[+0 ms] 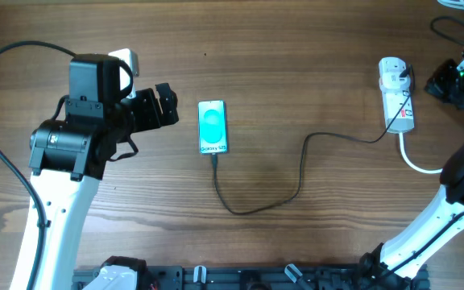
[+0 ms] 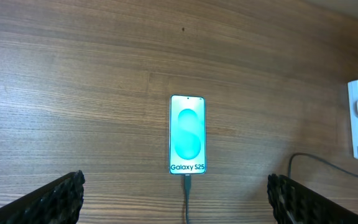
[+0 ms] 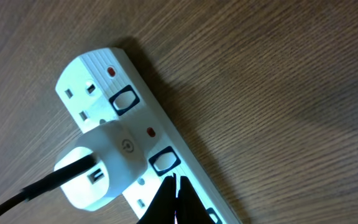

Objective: Plug charger to phone and switch on socket

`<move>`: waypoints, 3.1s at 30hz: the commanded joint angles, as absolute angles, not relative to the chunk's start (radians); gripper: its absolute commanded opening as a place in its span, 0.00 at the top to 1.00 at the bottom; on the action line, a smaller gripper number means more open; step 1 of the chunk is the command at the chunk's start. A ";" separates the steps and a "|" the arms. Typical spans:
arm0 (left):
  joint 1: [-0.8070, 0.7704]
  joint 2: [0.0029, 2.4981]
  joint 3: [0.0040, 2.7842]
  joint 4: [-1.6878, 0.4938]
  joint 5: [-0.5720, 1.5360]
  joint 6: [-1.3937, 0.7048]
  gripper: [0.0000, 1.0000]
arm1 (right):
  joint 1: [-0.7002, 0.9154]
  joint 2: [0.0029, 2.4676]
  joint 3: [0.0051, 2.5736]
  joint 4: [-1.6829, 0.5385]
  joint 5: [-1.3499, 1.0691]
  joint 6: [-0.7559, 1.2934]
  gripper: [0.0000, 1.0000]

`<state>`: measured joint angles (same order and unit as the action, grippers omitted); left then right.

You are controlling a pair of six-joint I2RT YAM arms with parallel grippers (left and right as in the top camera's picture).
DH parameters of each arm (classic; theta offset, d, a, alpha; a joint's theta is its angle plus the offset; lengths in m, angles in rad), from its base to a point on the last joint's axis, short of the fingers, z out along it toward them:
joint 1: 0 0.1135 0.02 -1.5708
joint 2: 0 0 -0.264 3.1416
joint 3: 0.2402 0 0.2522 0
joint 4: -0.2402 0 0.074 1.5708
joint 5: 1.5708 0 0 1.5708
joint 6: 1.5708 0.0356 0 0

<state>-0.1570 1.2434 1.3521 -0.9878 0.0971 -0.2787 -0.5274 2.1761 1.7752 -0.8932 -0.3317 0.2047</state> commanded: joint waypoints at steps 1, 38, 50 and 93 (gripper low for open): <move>-0.152 1.240 1.357 -0.985 0.084 -0.277 0.00 | -0.530 2.225 1.765 -0.886 -0.345 0.189 0.96; -0.152 1.240 1.357 -0.985 0.084 -0.277 0.00 | -0.501 2.300 1.758 -0.850 -0.450 0.073 0.95; -0.152 1.240 1.357 -0.985 0.084 -0.277 0.00 | -0.465 2.300 1.750 -0.861 -0.424 0.052 0.96; -0.152 1.240 1.357 -0.985 0.084 -0.277 0.00 | -0.455 2.250 1.719 -0.990 -0.177 0.377 0.96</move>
<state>-0.1570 1.2434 1.3521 -0.9878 0.0971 -0.2787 -0.4351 2.2341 1.7470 -0.9485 -0.2264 0.3099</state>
